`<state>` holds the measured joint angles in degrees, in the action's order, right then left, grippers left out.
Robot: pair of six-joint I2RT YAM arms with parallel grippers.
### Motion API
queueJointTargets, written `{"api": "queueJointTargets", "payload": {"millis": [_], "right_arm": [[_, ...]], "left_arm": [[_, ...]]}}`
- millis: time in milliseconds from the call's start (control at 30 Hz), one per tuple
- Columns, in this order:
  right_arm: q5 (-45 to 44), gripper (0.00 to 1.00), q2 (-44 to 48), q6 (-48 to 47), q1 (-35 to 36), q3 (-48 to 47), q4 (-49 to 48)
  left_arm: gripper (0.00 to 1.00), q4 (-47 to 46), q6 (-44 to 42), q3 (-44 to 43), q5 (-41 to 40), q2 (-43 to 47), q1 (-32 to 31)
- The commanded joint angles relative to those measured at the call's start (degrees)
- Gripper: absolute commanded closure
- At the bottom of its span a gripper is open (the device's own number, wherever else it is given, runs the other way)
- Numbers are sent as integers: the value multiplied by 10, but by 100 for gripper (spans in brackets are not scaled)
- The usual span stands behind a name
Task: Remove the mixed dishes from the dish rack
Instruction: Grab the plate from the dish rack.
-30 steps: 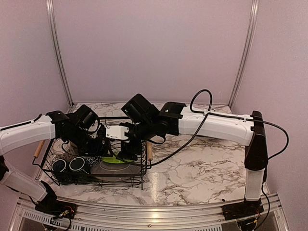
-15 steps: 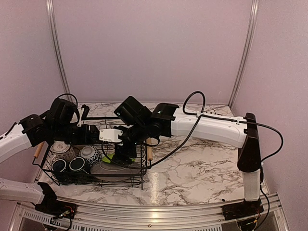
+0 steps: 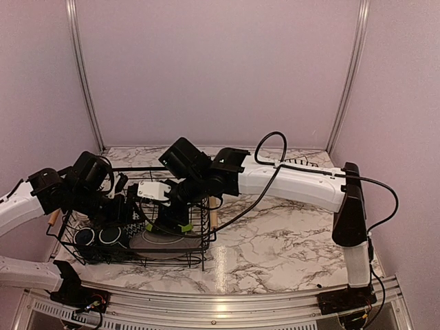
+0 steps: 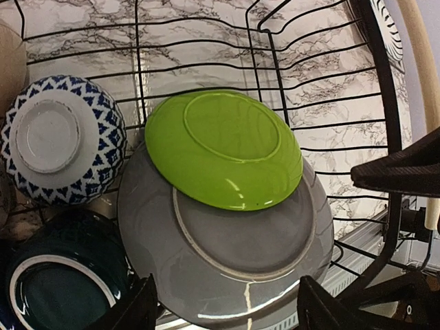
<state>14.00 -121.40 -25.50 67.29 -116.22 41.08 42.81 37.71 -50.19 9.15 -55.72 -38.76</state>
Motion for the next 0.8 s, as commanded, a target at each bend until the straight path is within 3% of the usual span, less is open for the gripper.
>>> {"api": "queueJointTargets", "payload": {"millis": [0,300,467,767], "right_arm": [[-20,16,-24,1,-1,-27,6],[-26,15,-42,-3,-4,-6,-41],[-30,15,-43,-1,-11,20,-63],[-27,15,-33,7,-21,51,-106]], "left_arm": [[26,119,60,-35,44,-16,-4],[20,180,97,-86,162,-115,-4],[20,251,87,-122,171,-168,9],[10,232,123,-99,212,-196,43]]}}
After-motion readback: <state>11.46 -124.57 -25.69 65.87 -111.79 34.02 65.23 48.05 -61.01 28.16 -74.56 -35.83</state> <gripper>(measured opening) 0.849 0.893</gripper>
